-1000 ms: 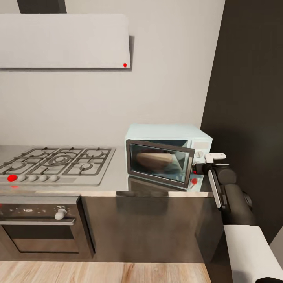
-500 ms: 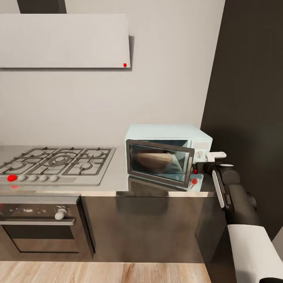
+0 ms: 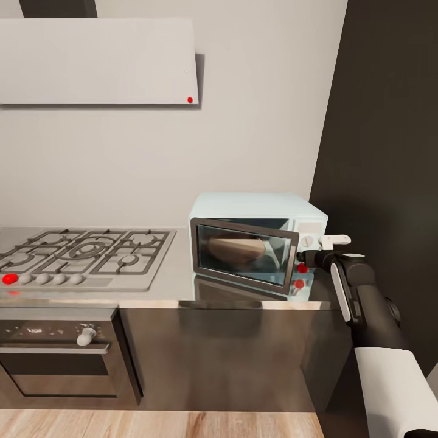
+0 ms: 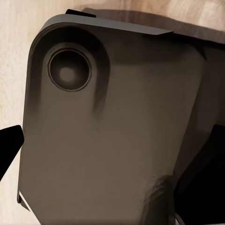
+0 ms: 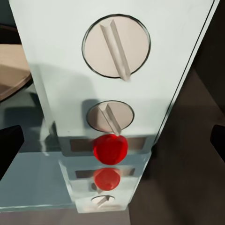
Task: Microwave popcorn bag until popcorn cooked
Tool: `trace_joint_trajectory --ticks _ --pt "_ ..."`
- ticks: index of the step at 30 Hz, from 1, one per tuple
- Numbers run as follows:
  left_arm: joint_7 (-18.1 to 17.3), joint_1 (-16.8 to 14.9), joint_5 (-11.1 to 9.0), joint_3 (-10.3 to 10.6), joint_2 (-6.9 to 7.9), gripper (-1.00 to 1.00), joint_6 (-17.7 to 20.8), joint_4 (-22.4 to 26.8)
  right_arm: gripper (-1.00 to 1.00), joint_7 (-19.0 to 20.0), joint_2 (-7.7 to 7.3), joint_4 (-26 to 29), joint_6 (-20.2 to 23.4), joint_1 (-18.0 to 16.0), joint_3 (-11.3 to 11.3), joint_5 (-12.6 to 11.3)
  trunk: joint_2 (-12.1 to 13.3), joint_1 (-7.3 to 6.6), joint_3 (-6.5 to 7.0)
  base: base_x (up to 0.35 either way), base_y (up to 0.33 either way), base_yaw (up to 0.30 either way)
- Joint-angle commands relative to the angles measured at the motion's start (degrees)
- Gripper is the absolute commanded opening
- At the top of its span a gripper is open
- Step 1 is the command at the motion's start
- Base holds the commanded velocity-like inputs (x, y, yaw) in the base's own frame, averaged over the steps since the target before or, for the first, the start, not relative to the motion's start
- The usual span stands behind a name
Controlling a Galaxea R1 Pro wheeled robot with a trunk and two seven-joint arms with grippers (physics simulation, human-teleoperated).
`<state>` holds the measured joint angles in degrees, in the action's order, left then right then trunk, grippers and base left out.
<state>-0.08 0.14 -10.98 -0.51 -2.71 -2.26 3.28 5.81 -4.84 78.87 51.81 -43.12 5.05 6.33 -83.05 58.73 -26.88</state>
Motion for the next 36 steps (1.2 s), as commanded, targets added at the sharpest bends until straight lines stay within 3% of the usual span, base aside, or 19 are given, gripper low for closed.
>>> trace_joint_trajectory --ticks 1,8,9,20,26,36 --pt "-0.01 0.01 -0.36 -0.02 -0.01 1.0 -0.1 0.06 1.0 0.6 0.05 0.06 0.27 -0.04 0.05 0.61 -0.03 0.0 -0.05 0.0 0.0 0.0" --pt "-0.01 0.01 -0.31 -0.02 -0.01 1.0 -0.1 0.06 1.0 1.09 0.75 0.08 0.23 -0.04 -0.1 -0.17 -0.03 0.0 -0.05 0.0 0.0 0.0" --pt "-0.01 0.02 -0.31 -0.02 -0.01 1.0 -0.1 0.06 1.0 4.1 0.79 0.07 0.22 -0.04 -0.06 -0.2 -0.03 0.0 -0.05 0.0 0.0 0.0" --pt "-0.01 0.02 -0.3 -0.02 -0.01 1.0 -0.09 0.06 1.0 15.69 -0.15 -0.02 0.31 -0.04 0.13 0.02 -0.03 0.0 -0.05 0.0 0.0 0.0" --pt "-0.01 0.02 -0.25 -0.02 -0.01 1.0 -0.11 0.06 1.0 24.76 -2.82 -0.35 0.23 -0.04 0.13 -0.19 -0.03 0.0 -0.05 0.0 0.0 0.0" --pt "-0.01 0.02 -0.27 -0.02 -0.01 1.0 -0.11 0.06 1.0 25.69 -2.9 -0.38 0.22 -0.04 0.13 -0.18 -0.03 0.0 -0.05 -0.215 0.15 0.0"
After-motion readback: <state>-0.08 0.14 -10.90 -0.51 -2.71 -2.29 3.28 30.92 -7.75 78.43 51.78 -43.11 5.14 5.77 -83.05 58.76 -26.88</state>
